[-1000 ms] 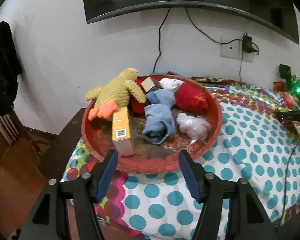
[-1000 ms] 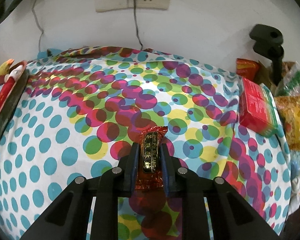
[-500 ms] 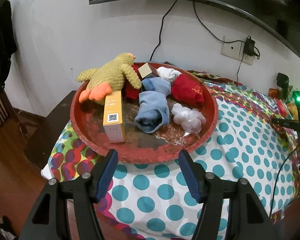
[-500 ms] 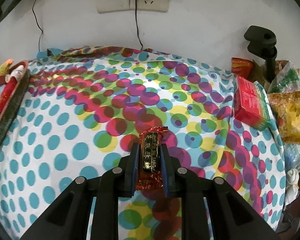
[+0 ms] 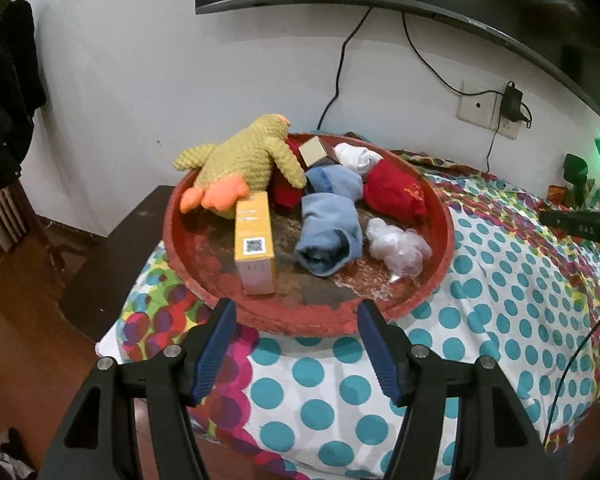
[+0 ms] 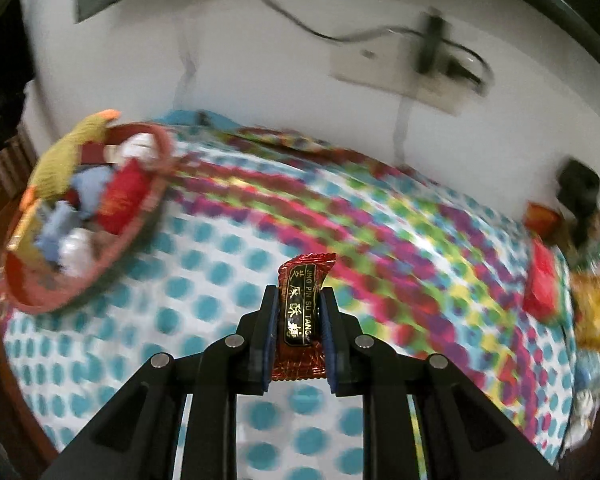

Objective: Organize objects
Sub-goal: 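Carry the candy bar over the red tray with the right gripper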

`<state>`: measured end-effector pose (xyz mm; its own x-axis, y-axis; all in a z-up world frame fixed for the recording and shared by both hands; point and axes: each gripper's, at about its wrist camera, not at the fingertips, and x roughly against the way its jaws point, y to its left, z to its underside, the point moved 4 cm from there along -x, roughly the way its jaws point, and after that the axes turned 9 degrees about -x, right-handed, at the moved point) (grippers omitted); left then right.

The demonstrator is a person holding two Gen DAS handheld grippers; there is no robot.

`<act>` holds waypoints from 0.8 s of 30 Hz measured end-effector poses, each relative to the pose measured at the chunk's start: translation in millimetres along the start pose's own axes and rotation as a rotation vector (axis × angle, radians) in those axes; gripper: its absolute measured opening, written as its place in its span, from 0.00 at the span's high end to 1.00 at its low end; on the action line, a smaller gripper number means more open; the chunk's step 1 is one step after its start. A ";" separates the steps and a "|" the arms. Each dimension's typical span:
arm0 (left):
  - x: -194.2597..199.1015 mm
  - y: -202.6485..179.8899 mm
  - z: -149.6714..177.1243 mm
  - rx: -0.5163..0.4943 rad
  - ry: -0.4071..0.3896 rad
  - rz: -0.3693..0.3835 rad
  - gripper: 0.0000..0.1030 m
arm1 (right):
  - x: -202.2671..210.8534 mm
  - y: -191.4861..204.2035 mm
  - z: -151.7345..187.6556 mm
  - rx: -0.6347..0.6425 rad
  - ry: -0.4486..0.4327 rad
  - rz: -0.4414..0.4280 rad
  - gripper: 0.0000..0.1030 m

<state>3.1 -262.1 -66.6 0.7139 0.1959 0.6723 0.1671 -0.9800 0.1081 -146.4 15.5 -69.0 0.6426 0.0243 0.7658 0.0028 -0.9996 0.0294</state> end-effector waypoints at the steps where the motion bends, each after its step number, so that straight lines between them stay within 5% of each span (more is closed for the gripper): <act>1: 1.0 2.3 -0.5 0.007 -0.001 -0.003 0.37 | 1.3 10.5 -0.2 0.015 0.001 -0.022 0.82; 13: 0.5 37.1 0.7 0.110 0.023 -0.045 0.37 | 3.2 133.3 -13.2 0.130 0.025 -0.264 0.82; 24: 0.5 49.4 0.7 0.136 0.029 -0.086 0.37 | -41.6 195.3 -17.8 0.165 0.096 -0.294 0.81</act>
<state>12.2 -310.4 -61.4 0.6736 0.2761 0.6855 0.3188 -0.9454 0.0675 -186.3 -180.5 -83.7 0.5209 0.3049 0.7973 0.3054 -0.9388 0.1596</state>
